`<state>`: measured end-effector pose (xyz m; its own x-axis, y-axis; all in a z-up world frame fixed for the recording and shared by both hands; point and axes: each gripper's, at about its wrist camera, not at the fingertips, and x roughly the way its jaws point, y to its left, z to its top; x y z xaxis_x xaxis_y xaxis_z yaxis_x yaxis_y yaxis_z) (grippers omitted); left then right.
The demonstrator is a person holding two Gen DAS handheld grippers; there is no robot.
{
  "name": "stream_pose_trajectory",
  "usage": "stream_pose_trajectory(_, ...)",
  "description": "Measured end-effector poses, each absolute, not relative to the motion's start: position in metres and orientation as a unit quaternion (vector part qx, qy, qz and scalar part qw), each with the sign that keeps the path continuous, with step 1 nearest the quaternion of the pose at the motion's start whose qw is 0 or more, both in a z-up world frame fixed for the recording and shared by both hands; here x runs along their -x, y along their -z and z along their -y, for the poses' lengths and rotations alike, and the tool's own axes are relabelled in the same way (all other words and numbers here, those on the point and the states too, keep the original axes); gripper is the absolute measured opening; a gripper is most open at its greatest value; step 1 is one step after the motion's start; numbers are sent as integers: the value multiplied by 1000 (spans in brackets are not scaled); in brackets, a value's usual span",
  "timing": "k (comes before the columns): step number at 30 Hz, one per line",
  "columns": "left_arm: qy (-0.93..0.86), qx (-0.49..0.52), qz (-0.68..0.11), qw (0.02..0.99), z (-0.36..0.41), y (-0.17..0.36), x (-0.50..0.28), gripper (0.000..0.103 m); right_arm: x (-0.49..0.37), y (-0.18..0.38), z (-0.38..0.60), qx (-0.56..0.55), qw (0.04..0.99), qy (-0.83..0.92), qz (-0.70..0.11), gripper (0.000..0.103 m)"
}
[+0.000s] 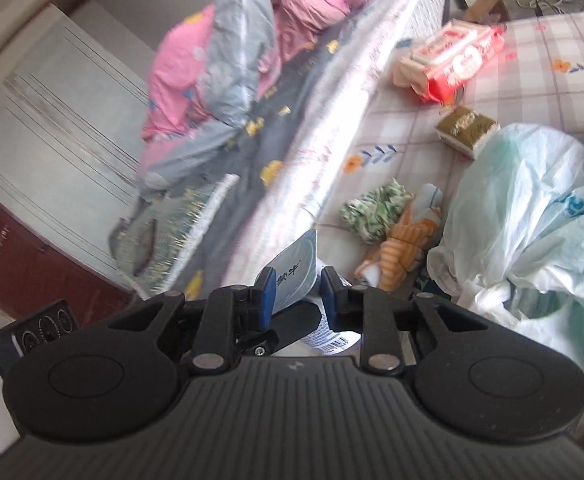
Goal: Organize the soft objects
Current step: 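Carry the yogurt cup into the cardboard box and release it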
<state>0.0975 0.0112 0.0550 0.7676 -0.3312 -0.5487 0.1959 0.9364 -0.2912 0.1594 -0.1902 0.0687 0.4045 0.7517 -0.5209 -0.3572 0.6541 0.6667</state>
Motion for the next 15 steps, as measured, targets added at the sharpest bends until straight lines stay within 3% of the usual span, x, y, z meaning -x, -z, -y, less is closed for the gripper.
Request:
stream_pose_trajectory(9, 244, 70, -289, 923, 72, -92, -102, 53, -109, -115, 290, -263, 851, -292, -348, 24)
stream_pose_trajectory(15, 330, 35, -308, 892, 150, -88, -115, 54, -76, -114, 376, -297, 869, -219, -330, 25)
